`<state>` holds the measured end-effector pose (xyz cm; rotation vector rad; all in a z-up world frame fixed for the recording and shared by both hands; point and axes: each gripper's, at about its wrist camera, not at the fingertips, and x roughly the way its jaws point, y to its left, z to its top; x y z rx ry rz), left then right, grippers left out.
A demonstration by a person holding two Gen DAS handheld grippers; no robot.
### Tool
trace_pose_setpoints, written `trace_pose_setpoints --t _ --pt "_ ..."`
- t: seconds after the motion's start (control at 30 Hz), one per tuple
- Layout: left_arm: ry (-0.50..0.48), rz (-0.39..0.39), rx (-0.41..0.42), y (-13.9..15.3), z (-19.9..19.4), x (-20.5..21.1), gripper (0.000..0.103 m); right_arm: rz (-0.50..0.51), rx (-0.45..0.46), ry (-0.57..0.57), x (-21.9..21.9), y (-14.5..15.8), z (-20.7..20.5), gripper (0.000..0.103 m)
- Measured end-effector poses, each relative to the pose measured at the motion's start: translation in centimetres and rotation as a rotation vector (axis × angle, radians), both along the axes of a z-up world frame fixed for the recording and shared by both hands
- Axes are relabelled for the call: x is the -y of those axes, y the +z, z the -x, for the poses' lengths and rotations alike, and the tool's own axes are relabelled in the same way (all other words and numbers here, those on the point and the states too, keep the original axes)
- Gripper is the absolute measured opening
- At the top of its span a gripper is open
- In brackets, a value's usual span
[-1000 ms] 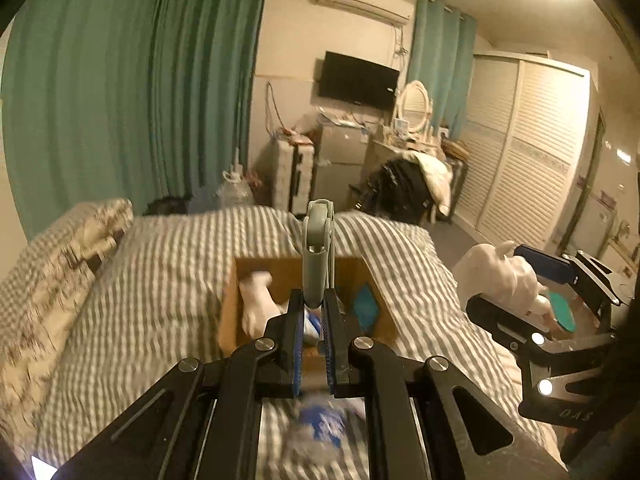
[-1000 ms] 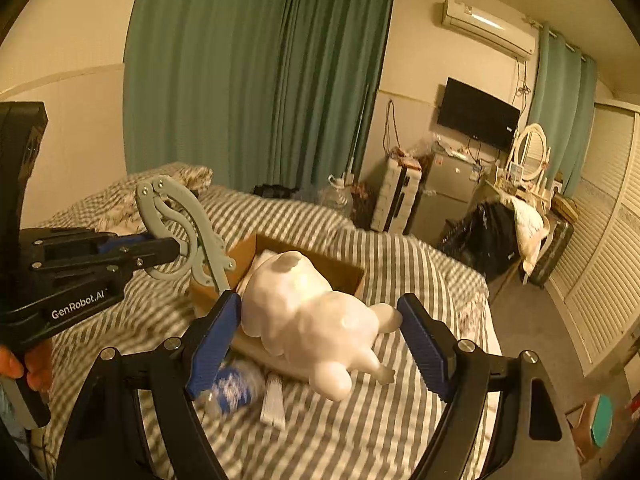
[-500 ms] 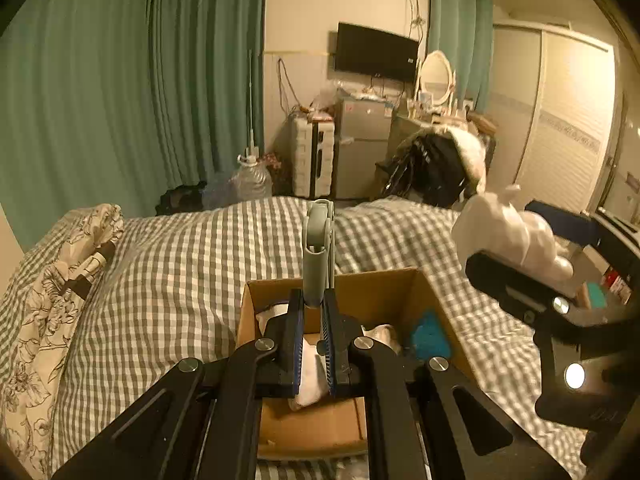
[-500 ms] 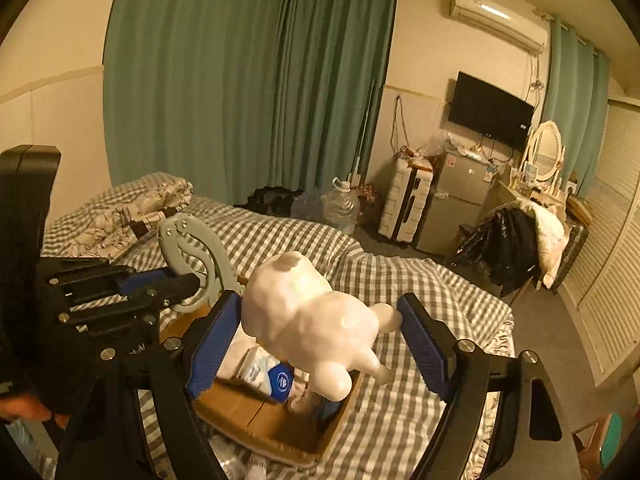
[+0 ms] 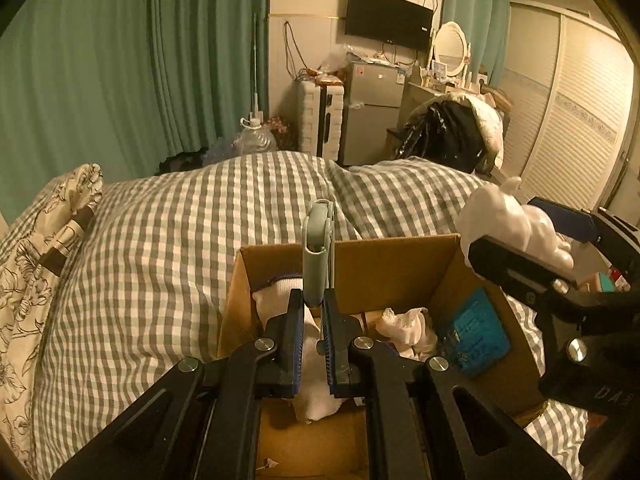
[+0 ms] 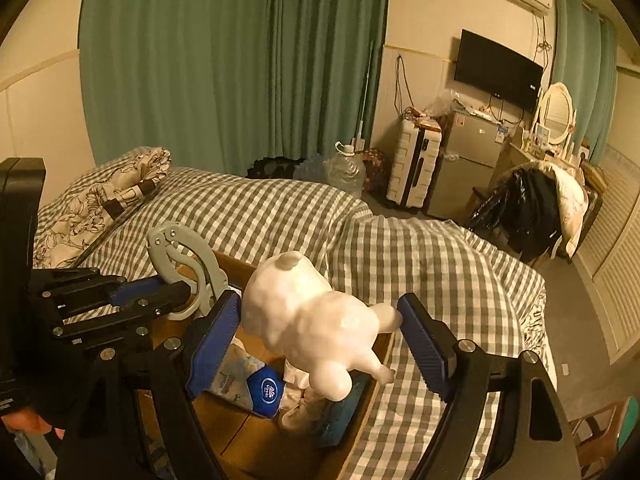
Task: Organize objects
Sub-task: 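Lower the clip and plush toy into the box and open both tools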
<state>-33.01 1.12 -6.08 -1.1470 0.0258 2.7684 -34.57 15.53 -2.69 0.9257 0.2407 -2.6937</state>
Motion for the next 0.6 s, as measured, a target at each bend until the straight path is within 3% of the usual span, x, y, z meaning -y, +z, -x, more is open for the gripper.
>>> trace_pose_setpoints --t 0.13,0.23,0.27,0.33,0.37,0.4,0.53,0.6 --pt "0.003 0.000 0.011 0.0 -0.2 -0.2 0.009 0.016 -0.004 -0.009 -0.5 0.1 0.0 0.081" --pt "0.011 0.008 0.015 0.4 -0.6 -0.1 0.013 0.013 -0.026 -0.018 -0.8 1.0 -0.8 0.089" --pt "0.012 0.012 0.012 0.6 -0.7 -0.1 0.019 0.012 -0.036 -0.021 -0.9 1.4 -1.1 0.089" --pt "0.019 0.021 0.002 1.3 -1.3 -0.1 0.042 0.011 -0.049 -0.027 -1.0 2.1 -1.7 0.090" --pt "0.029 0.022 -0.012 1.9 -1.8 -0.1 0.060 0.011 -0.054 -0.030 -1.1 2.5 -2.0 0.090" --pt "0.035 0.021 -0.025 2.3 -2.2 0.0 0.066 0.010 -0.061 -0.035 -1.1 3.0 -2.3 0.090" --pt "0.048 0.021 -0.067 4.8 -4.1 0.3 0.068 0.009 -0.093 -0.046 -1.5 5.1 -4.3 0.091" --pt "0.057 0.026 -0.090 5.9 -5.1 0.4 0.077 0.007 -0.113 -0.050 -1.7 6.3 -5.6 0.091"
